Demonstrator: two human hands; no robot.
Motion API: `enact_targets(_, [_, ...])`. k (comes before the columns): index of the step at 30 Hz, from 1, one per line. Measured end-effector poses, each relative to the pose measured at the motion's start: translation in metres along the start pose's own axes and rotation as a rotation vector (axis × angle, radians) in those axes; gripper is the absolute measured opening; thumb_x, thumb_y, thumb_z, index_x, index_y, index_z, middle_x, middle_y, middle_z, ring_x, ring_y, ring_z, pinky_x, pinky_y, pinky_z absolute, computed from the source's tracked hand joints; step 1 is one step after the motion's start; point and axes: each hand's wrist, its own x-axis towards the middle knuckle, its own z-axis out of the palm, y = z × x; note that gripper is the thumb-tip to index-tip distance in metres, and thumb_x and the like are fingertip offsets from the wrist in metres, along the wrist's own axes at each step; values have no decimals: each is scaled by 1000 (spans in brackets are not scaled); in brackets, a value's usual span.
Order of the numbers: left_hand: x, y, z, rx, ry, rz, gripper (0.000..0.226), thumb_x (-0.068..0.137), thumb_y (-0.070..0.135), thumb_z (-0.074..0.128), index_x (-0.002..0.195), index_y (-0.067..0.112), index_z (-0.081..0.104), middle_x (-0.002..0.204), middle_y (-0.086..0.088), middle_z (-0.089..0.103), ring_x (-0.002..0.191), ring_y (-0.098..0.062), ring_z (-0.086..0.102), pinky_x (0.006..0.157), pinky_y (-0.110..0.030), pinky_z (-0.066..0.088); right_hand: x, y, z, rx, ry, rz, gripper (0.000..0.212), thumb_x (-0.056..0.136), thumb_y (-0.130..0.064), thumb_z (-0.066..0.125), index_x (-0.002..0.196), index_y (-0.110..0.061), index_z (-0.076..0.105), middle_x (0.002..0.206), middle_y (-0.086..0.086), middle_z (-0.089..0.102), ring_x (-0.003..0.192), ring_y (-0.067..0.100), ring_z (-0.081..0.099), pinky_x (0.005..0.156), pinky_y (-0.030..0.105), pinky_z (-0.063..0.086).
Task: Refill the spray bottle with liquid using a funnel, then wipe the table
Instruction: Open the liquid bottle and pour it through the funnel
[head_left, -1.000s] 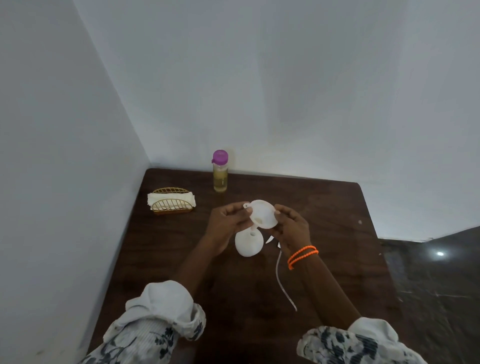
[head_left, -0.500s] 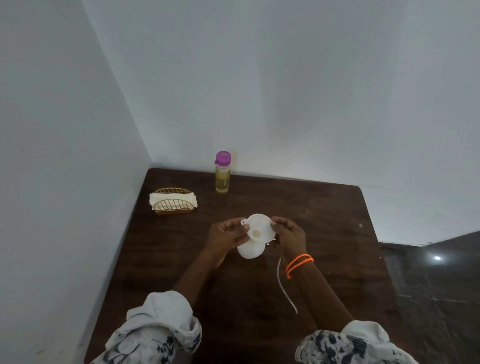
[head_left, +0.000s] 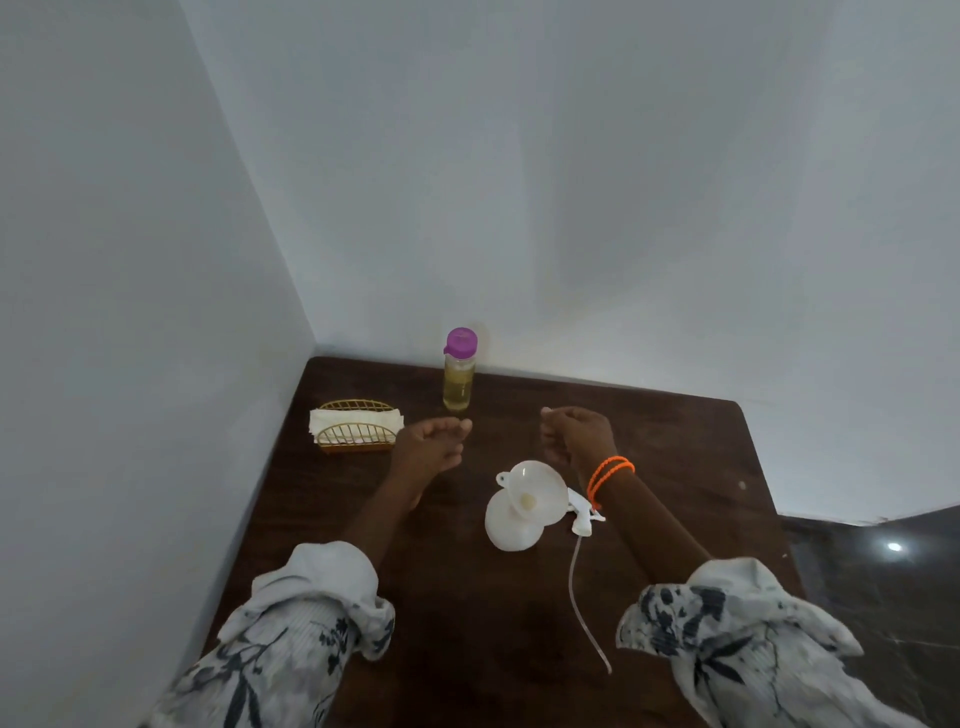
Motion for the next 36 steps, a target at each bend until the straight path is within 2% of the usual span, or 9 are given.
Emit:
enact_targets(4, [40, 29, 3, 254, 242, 132, 45, 79, 28, 88, 119, 16, 70, 119, -4, 74, 107, -19, 70, 97, -40, 58, 36, -20, 30, -385, -67, -151, 4, 81, -21, 79, 85, -21, 77, 72, -2, 68, 64, 18, 64, 59, 30, 54])
enact_targets(9, [78, 54, 13, 438, 189, 266, 80, 70, 26, 94, 140, 11, 57, 136, -10, 66, 123, -29, 63, 106, -44, 52, 64, -37, 62, -811, -200, -357, 51, 79, -12, 80, 128, -16, 69, 117, 3, 74, 112, 18, 67, 101, 27, 48])
enact_targets(14, [97, 58, 24, 467, 175, 406, 50, 76, 25, 89, 118, 8, 68, 113, -12, 75, 104, -28, 71, 97, -45, 57, 73, -34, 80, -807, -242, -436, 50, 75, -4, 76, 123, -15, 72, 118, 7, 75, 112, 24, 68, 101, 37, 52])
enact_targets(20, [89, 50, 23, 453, 185, 510, 39, 75, 47, 86, 99, 19, 74, 93, 2, 79, 85, -15, 74, 82, -44, 63, 69, -31, 71, -752, -223, -442, 64, 72, -25, 84, 132, -18, 64, 122, 4, 73, 111, 19, 67, 99, 30, 50])
enact_targets(24, [66, 74, 32, 467, 175, 591, 45, 73, 48, 90, 104, 18, 78, 94, 5, 80, 80, -4, 73, 74, -19, 58, 55, -42, 58, -683, -253, -546, 71, 66, -30, 90, 131, -23, 62, 116, -5, 74, 100, 8, 68, 90, 28, 53])
enact_targets(28, [36, 110, 47, 392, 152, 645, 45, 69, 54, 89, 97, 20, 79, 81, 10, 78, 70, -5, 72, 62, -9, 50, 35, -68, 45, -503, -149, -652, 52, 70, -32, 88, 118, -25, 69, 105, -10, 76, 97, 9, 71, 87, 32, 57])
enact_targets(31, [16, 138, 51, 288, 22, 602, 41, 74, 45, 90, 100, 16, 78, 87, 1, 79, 74, -11, 75, 67, -15, 58, 17, -95, 24, -410, -188, -710, 40, 73, -31, 88, 110, -23, 75, 98, -6, 79, 91, 11, 74, 84, 36, 60])
enact_targets(34, [3, 169, 43, 48, -341, 456, 33, 91, 28, 78, 119, 11, 73, 116, -12, 76, 107, -27, 74, 93, -42, 62, -5, -121, 0, -275, -291, -662, 34, 76, -20, 88, 108, -14, 78, 98, 2, 80, 95, 19, 76, 89, 41, 60])
enact_targets(36, [-3, 186, 42, -30, -478, 483, 45, 94, 36, 71, 134, 15, 65, 133, -7, 69, 127, -26, 64, 104, -43, 55, -20, -136, -12, -217, -375, -609, 31, 79, -16, 85, 109, -10, 77, 99, 8, 80, 95, 25, 76, 91, 45, 60])
